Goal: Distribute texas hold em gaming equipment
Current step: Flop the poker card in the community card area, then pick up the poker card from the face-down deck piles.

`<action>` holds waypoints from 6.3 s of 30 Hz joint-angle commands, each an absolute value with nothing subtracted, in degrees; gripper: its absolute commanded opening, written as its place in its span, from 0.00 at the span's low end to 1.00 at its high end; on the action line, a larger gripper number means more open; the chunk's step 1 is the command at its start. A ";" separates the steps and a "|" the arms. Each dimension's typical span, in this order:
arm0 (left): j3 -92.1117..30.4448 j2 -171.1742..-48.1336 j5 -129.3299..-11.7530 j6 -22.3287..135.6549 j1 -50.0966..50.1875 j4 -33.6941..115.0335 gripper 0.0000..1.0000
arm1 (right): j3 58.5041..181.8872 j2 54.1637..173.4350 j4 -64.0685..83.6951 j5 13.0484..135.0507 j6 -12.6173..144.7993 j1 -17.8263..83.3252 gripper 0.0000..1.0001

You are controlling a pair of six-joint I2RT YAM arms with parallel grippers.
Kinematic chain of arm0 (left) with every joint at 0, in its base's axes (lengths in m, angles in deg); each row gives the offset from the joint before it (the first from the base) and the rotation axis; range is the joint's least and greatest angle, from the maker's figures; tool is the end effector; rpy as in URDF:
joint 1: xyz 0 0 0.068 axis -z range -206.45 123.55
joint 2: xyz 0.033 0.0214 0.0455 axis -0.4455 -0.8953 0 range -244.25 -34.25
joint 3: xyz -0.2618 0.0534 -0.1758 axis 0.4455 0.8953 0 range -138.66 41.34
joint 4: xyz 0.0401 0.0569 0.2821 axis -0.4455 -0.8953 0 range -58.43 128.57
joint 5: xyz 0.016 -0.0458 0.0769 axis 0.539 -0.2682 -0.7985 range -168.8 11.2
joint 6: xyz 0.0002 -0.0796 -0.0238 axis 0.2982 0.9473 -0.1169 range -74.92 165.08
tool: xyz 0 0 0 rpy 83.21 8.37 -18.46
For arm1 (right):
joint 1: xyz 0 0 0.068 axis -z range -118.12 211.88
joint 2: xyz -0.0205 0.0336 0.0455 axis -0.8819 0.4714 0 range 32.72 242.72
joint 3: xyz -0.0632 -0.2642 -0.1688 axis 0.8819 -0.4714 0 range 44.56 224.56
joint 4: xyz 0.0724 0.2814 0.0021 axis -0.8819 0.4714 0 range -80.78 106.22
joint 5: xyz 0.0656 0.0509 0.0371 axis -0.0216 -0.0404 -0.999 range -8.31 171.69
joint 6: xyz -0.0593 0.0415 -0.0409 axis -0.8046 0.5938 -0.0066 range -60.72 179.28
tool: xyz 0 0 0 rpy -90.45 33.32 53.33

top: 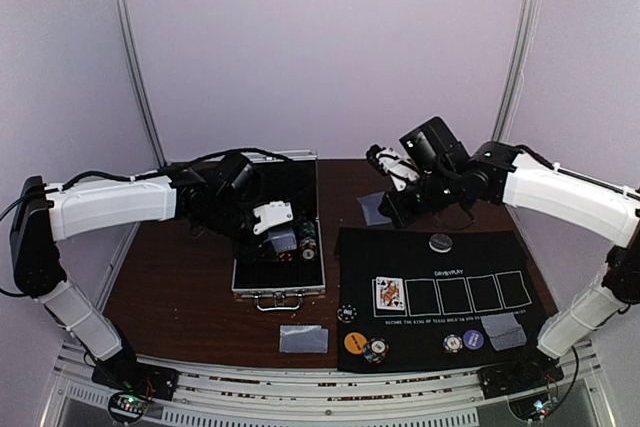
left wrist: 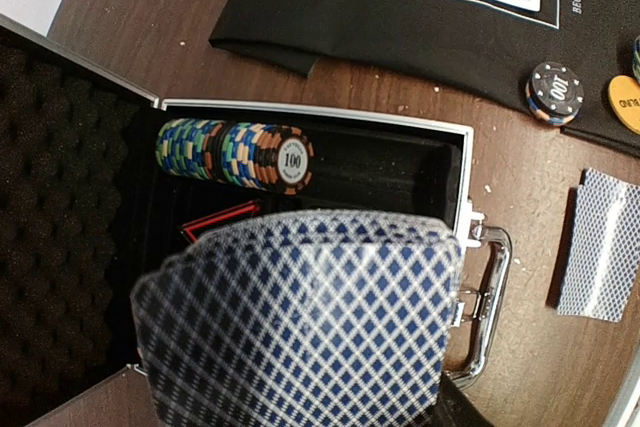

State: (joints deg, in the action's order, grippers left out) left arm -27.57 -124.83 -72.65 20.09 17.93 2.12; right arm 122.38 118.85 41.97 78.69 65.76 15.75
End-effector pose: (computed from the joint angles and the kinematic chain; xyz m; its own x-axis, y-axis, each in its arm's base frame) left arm 0.2653 -0.2706 0.2556 -0.2391 0.8219 -0.5170 0.9234 0.3572 0.1407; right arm 0.2683 0.2846 0.3484 -0.5367 -0.3955 -0.7453 -0.6910 0.7129 0.1193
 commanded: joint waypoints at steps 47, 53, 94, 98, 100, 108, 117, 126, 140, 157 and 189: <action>-27.74 -124.63 -72.03 19.97 17.18 4.11 0.49 | 90.76 125.43 42.56 104.38 38.15 1.56 0.00; -27.41 -124.24 -72.35 20.00 17.14 4.11 0.49 | 90.48 126.02 41.16 105.72 35.62 1.52 0.00; -27.18 -123.46 -71.72 20.12 16.79 4.22 0.49 | 102.24 106.67 36.13 94.34 54.43 8.19 1.00; -27.88 -123.22 -70.99 20.04 16.79 4.20 0.49 | 102.06 104.91 17.61 68.05 70.86 18.25 1.00; -28.21 -123.04 -70.45 20.11 16.79 4.20 0.49 | 100.53 107.14 6.40 60.39 79.67 20.15 1.00; -28.63 -121.27 -67.69 21.01 16.79 4.20 0.49 | 109.64 128.11 -11.07 45.84 93.70 19.25 0.98; -29.23 -121.43 -67.82 21.32 16.80 4.18 0.49 | 120.88 141.27 -8.53 41.18 90.04 14.20 0.95; -29.94 -121.98 -67.89 21.41 16.79 4.20 0.49 | 124.70 146.30 -6.81 41.08 87.09 13.30 0.91; -29.42 -122.20 -69.45 20.64 16.79 3.94 0.49 | 125.79 143.62 4.10 48.92 81.07 14.31 0.54; -28.54 -122.73 -71.32 20.92 16.79 3.70 0.49 | 128.15 140.01 14.70 50.80 76.58 14.33 0.01; -28.35 -123.00 -70.84 21.51 16.61 4.38 0.49 | 126.74 129.92 24.78 45.86 70.56 16.64 0.00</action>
